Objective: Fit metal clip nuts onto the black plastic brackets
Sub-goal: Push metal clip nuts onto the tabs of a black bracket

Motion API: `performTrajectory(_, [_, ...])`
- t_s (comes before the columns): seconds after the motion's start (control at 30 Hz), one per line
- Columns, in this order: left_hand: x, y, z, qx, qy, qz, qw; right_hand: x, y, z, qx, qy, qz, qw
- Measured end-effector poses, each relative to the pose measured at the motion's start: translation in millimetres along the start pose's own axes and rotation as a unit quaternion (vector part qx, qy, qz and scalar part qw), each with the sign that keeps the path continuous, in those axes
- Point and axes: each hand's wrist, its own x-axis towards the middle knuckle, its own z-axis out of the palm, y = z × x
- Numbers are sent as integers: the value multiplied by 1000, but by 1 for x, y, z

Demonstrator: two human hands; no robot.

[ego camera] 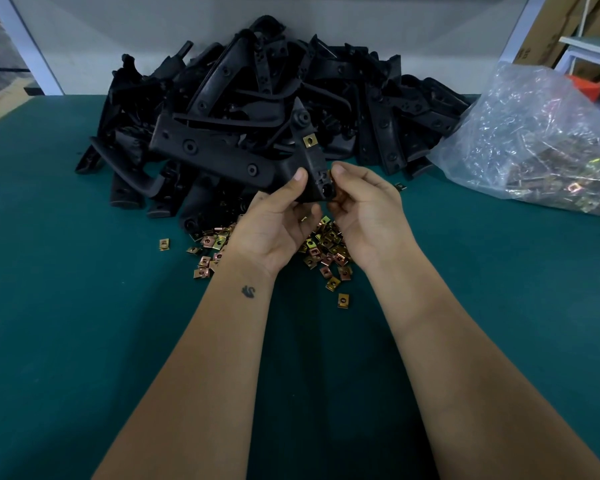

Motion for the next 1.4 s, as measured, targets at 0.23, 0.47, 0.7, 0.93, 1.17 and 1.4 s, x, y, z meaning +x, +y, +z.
performTrajectory(0.23, [2, 0, -2, -22, -3, 5, 1000, -2, -1, 3, 0, -25, -6, 1000])
performTrajectory(0.47, [0, 0, -1, -6, -31, 1, 999, -1, -1, 3, 10, -4, 5, 1000])
performTrajectory(0.7, [0, -1, -1, 3, -25, -7, 1000, 0, 0, 2, 21, -2, 9, 1000])
performTrajectory(0.93, [2, -1, -3, 10, -19, 1, 1000, -2, 1, 4, -5, -12, -9, 1000])
performTrajectory(1.17, [4, -1, -6, 11, -20, 16, 1000, -4, -1, 6, -40, -8, -12, 999])
performTrajectory(1.4, [7, -2, -7, -8, 10, 25, 1000, -5, 2, 5, -181, 0, -82, 980])
